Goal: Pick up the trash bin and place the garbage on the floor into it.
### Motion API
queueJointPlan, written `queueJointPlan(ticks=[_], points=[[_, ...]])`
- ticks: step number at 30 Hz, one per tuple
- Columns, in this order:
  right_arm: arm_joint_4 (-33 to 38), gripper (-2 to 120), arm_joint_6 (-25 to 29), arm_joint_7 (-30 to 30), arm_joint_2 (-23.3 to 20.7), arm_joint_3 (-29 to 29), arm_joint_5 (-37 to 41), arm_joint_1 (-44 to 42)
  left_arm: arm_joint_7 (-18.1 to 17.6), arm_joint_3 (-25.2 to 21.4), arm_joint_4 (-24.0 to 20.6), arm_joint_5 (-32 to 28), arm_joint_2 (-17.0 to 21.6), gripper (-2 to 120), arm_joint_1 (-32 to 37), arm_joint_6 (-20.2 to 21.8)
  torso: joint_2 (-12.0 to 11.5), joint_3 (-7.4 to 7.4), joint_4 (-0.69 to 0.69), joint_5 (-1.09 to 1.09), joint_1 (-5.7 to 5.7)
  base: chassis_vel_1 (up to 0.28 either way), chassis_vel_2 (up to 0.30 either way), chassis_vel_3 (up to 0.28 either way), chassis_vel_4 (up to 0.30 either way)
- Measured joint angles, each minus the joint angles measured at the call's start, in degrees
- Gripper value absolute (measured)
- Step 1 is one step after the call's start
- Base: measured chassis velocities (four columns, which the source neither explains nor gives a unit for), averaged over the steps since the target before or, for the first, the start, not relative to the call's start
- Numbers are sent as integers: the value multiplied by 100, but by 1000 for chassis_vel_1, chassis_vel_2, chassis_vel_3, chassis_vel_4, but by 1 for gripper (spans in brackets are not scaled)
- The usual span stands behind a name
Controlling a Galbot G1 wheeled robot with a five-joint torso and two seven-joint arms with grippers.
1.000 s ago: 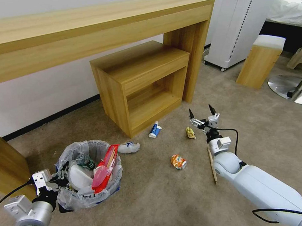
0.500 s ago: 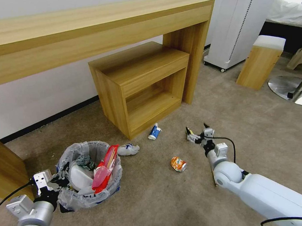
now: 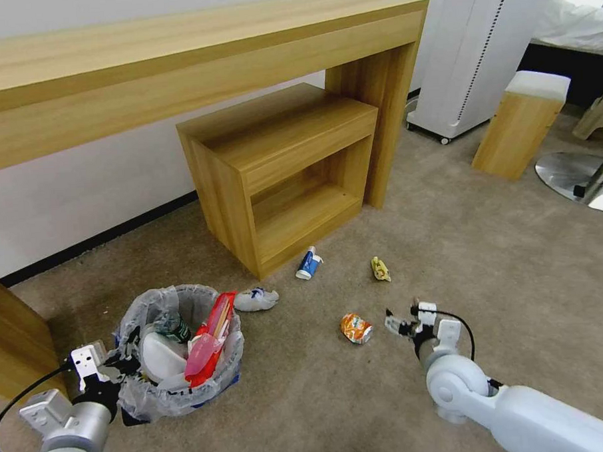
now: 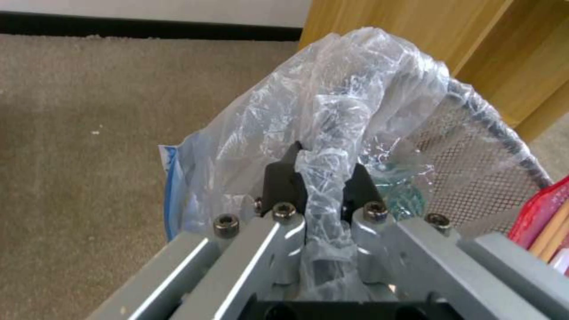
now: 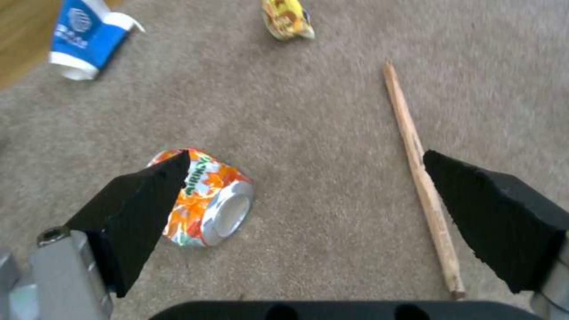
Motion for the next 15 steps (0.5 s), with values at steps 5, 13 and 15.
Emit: queueJointPlan(ticks=[5, 13, 15], points=[[-428, 100, -27, -22, 336, 82, -13, 56, 14, 5, 20, 36, -38, 3, 35, -17, 0, 1, 1, 1, 0, 0, 0, 0, 0], [-1267, 100, -63, -298, 879, 138, -164, 257, 36, -19, 19, 47, -86, 3, 101, -30, 0, 1, 1, -1, 0, 0, 0, 0, 0], [-1514, 100, -54, -375, 1042, 120, -270, 331, 38, -18, 19, 55, -113, 3, 107, -31, 0, 1, 1, -1, 0, 0, 0, 0, 0]])
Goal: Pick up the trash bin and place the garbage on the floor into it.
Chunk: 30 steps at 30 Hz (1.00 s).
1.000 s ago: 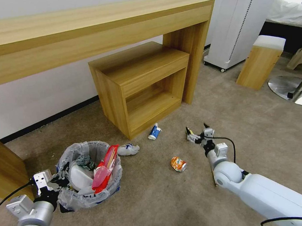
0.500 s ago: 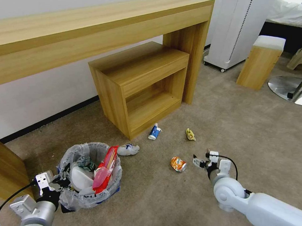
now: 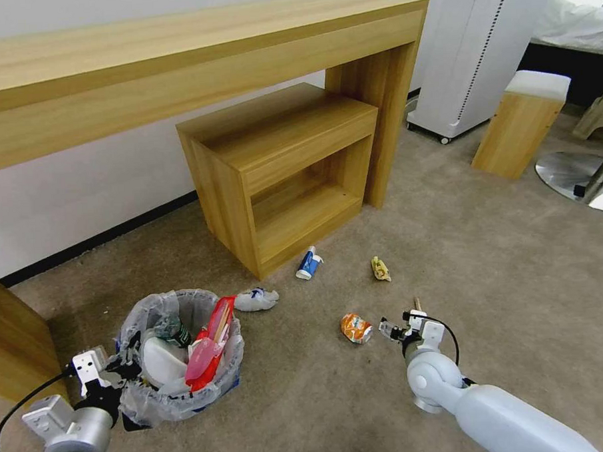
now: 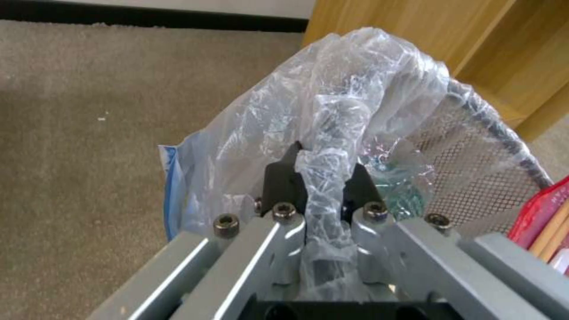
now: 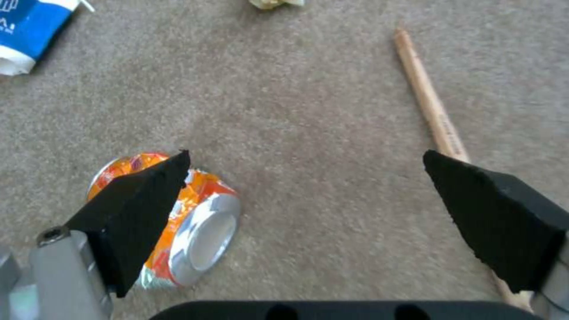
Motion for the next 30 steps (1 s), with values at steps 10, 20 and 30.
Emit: queueJointPlan(ticks=[10, 20, 30], points=[[-687, 100, -36, -196, 601, -89, -159, 179, 2, 0, -30, 5, -22, 3, 33, -14, 0, 0, -1, -1, 0, 0, 0, 0, 0], [-1553, 100, 84, -467, 1255, -107, -587, 234, 2, -21, -62, -26, 0, 3, 74, -47, 0, 0, -1, 2, 0, 0, 0, 0, 0], [-1759, 73, 265, -507, 1245, -128, -926, 257, 13, 3, -58, -27, -9, 3, 62, -79, 0, 0, 0, 1, 0, 0, 0, 0, 0]])
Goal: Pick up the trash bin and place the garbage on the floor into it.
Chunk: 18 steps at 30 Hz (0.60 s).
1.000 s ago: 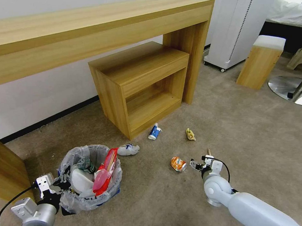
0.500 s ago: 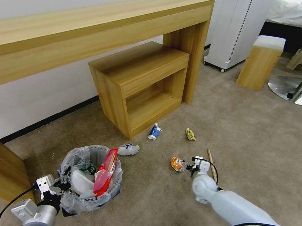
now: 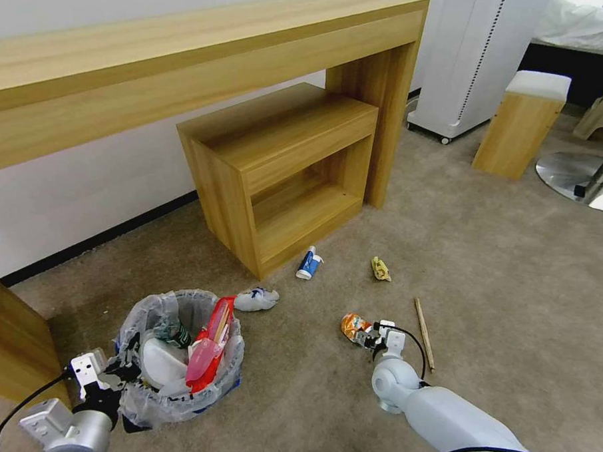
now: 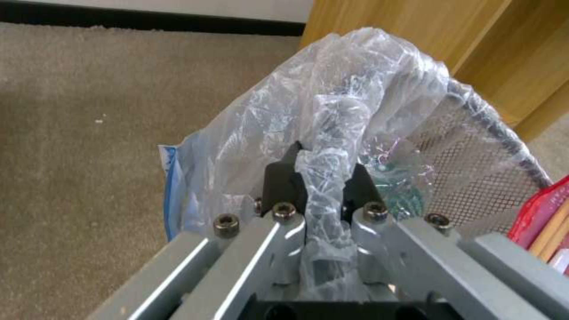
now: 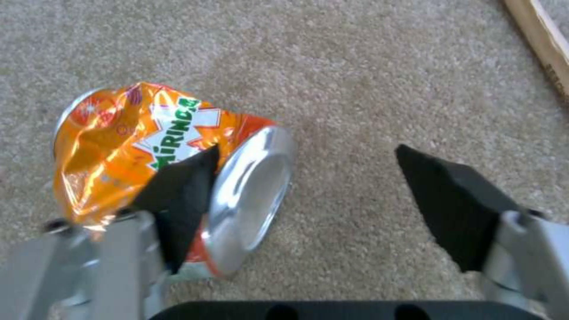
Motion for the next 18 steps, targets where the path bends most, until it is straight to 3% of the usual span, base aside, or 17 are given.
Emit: queueJointPlan(ticks=[3, 11, 15, 18], points=[[-26, 58, 69, -38, -1, -13, -88, -30, 2, 3, -17, -7, 0, 3, 10, -19, 0, 0, 0, 0, 0, 0, 0, 0, 0], [-83, 34, 154, -66, -1, -32, -247, -67, 9, 17, -54, -10, -13, 3, 26, -38, 0, 0, 0, 0, 0, 0, 0, 0, 0], [-35, 15, 233, -124, -162, -34, -341, -101, 9, 19, -56, -7, -11, 3, 14, -43, 0, 0, 0, 0, 0, 0, 0, 0, 0], [88, 8, 382, -227, -293, -35, -407, -135, 9, 19, -50, -7, -2, 3, -7, -44, 0, 0, 0, 1, 0, 0, 0, 0, 0]])
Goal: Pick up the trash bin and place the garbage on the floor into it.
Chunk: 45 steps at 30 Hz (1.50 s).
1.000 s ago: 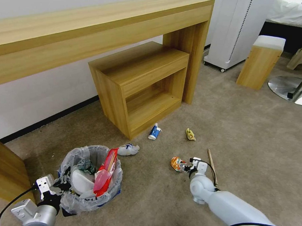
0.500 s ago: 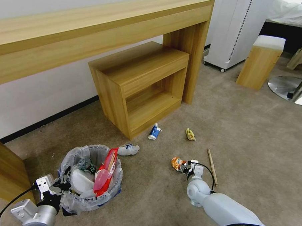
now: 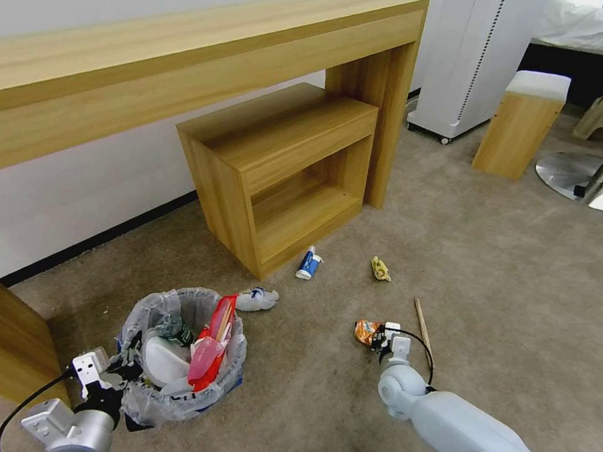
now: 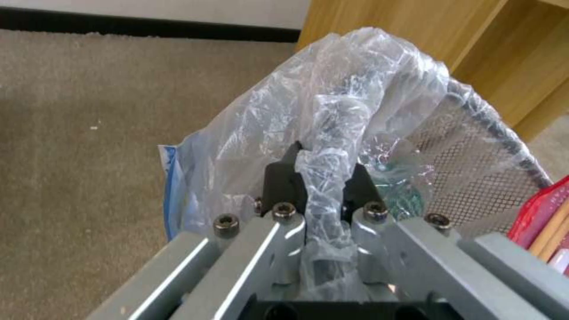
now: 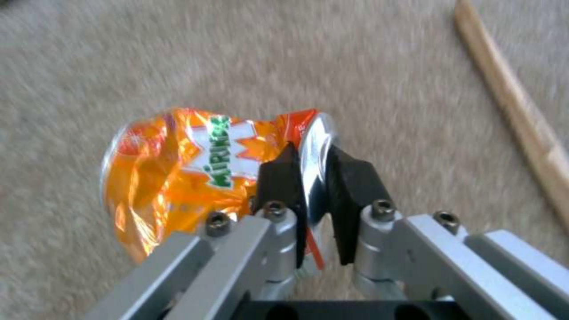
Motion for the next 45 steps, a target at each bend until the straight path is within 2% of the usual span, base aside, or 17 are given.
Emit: queueJointPlan(ticks=[5, 9, 13, 14, 17, 18, 21, 26, 29, 30, 33, 34, 37, 40, 45], points=[[354, 7, 212, -143, -236, 1, -104, -73, -1, -2, 50, 6, 17, 3, -17, 0, 0, 0, -1, -1, 0, 0, 0, 0, 0], [893, 7, 421, -302, -530, 3, -141, -103, -2, -12, 75, 8, 44, 3, -21, 0, 0, 0, 0, 1, 0, 0, 0, 0, 0], [1988, 7, 848, -765, -1015, -107, -83, 173, -3, -14, 96, 11, 80, 3, -23, 10, 0, 0, -1, 0, 0, 0, 0, 0, 0], [1988, 7, 848, -765, -1015, -107, -83, 173, -3, -14, 96, 11, 80, 3, -23, 10, 0, 0, -1, 0, 0, 0, 0, 0, 0], [3021, 7, 976, -1166, -1343, -260, 171, 726, -9, 12, 85, 11, 110, 3, -34, 39, 0, 0, 3, -1, 0, 0, 0, 0, 0], [3021, 7, 976, -1166, -1343, -260, 171, 726, -9, 12, 85, 11, 110, 3, -34, 39, 0, 0, 3, -1, 0, 0, 0, 0, 0], [3831, 7, 960, -1422, -1640, -373, 438, 1183, -68, 105, 57, -112, 259, 3, -159, 135, 0, -1, -1, -3, 0, 0, 0, 0, 0], [4249, 7, 983, -1749, -1803, -625, 677, 1525, -86, 174, 9, -213, 377, 3, -175, 185, 0, 0, -3, -2, 0, 0, 0, 0, 0], [4549, 7, 1166, -2147, -1765, -1320, 930, 1968, -98, 184, -95, -258, 416, 3, -160, 196, 0, 0, 1, -1, 0, 0, 0, 0, 0], [4549, 7, 1166, -2147, -1765, -1320, 930, 1968, -98, 184, -95, -258, 416, 3, -160, 196, 0, 0, 1, -1, 0, 0, 0, 0, 0], [4739, 7, 1296, -2383, -1664, -1909, 1087, 2158, -109, 136, -197, -286, 416, 3, -123, 201, 0, 0, 1, 0, 0, 0, 0, 0, 0], [4739, 7, 1296, -2383, -1664, -1909, 1087, 2158, -109, 136, -197, -286, 416, 3, -123, 201, 0, 0, 1, 0, 0, 0, 0, 0, 0], [4876, 7, 1337, -2415, -1583, -2473, 1139, 2316, -115, 119, -255, -291, 406, 3, -93, 204, 0, 0, 0, -2, 0, 0, 0, 0, 0], [4880, 7, 1341, -2398, -1538, -2781, 1106, 2385, -118, 113, -291, -291, 379, 3, -89, 203, 0, 0, 0, -1, 0, 0, 0, 0, 0], [4775, 7, 1298, -2216, -1468, -3127, 1017, 2374, -119, 112, -352, -285, 335, 3, -69, 204, 0, 0, 0, -2, 0, 0, 0, 0, 0]])
